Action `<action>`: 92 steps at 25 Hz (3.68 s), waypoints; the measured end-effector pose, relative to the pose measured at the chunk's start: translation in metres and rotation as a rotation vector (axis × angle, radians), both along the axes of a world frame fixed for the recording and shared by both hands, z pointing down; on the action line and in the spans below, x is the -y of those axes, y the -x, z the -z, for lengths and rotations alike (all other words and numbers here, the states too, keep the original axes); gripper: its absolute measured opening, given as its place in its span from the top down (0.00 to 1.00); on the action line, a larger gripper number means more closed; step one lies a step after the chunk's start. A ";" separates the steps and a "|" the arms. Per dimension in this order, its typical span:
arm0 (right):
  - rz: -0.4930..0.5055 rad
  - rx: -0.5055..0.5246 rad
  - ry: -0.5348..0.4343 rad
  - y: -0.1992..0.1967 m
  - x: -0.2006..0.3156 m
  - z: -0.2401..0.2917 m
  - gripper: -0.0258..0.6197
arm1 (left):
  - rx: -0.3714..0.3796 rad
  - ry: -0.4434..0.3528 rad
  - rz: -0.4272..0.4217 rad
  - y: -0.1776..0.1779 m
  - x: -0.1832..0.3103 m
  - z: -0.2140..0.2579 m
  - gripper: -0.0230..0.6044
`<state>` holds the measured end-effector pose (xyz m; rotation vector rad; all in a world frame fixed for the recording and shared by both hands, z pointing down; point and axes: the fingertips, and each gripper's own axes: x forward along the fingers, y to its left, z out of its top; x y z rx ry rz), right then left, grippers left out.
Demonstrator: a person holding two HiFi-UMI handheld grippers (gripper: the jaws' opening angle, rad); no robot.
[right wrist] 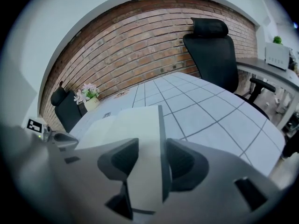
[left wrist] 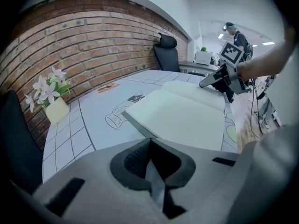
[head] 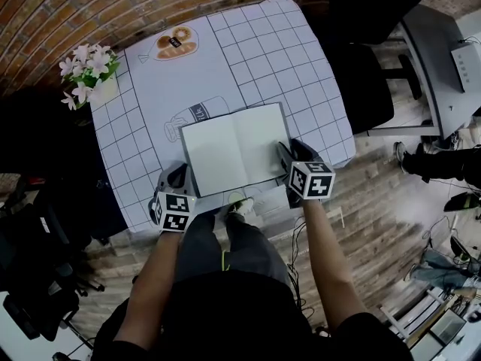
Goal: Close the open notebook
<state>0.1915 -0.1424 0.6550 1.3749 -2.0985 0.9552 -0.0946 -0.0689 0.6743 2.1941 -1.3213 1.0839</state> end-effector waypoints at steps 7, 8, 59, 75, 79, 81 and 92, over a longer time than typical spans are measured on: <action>-0.024 0.081 0.044 -0.003 0.001 0.002 0.71 | -0.006 -0.006 0.006 0.001 0.000 0.000 0.92; -0.035 0.107 0.047 -0.004 0.002 0.004 0.72 | -0.006 -0.006 0.006 0.001 0.000 0.000 0.92; 0.029 0.307 -0.068 0.035 -0.023 0.100 0.92 | -0.034 -0.030 0.018 0.000 0.000 0.000 0.92; 0.073 0.343 -0.080 0.065 -0.036 0.126 0.92 | -0.054 -0.031 -0.011 -0.001 0.000 0.001 0.92; 0.125 0.352 -0.100 0.082 -0.040 0.134 0.93 | -0.058 -0.028 -0.012 -0.001 0.000 0.001 0.92; 0.143 0.345 -0.106 0.088 -0.042 0.135 0.93 | -0.061 -0.025 -0.013 -0.001 -0.001 0.000 0.92; 0.223 0.433 -0.169 0.120 -0.054 0.156 0.93 | -0.075 -0.027 -0.013 -0.001 0.000 0.001 0.92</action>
